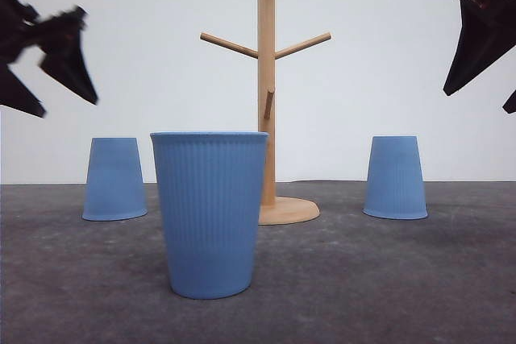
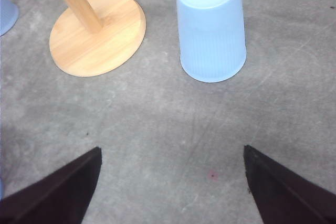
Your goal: Place three cups
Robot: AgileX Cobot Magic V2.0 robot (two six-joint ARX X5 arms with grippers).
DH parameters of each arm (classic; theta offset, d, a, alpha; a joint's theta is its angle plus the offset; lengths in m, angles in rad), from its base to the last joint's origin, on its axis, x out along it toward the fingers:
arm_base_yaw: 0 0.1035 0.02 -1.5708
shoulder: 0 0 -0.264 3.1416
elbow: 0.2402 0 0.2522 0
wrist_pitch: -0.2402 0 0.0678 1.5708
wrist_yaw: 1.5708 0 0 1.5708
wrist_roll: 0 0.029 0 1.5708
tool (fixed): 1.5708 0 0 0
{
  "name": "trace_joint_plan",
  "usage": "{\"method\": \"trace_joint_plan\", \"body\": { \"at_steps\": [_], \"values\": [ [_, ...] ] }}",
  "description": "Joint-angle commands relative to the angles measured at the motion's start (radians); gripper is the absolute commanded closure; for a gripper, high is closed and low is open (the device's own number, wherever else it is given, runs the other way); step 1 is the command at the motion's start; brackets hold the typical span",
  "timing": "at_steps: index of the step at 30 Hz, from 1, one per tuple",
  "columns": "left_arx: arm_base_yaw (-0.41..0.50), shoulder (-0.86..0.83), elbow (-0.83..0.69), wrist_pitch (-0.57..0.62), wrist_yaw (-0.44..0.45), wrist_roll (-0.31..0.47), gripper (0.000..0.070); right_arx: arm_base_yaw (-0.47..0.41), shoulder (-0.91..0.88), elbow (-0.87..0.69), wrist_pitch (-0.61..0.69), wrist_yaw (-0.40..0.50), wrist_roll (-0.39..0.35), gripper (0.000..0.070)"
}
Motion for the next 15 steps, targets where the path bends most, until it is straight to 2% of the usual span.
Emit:
{"method": "trace_joint_plan", "body": {
  "at_steps": [1,8,11,15],
  "values": [
    [-0.006,0.074,0.069,0.008,0.002,0.021,0.0216,0.004,0.009,0.018,0.011,-0.001,-0.010,0.0153],
    [-0.010,0.337,0.319,-0.100,0.002,0.050,0.0102,0.004,0.009,0.018,0.011,-0.001,-0.010,0.0154],
    [-0.010,0.424,0.401,-0.141,0.002,0.056,0.0102,0.004,0.009,0.018,0.011,-0.001,-0.010,0.0154],
    [-0.010,0.497,0.451,-0.137,0.001,0.056,0.0104,0.004,0.009,0.018,0.012,0.000,-0.010,0.0154]
  ]
}}
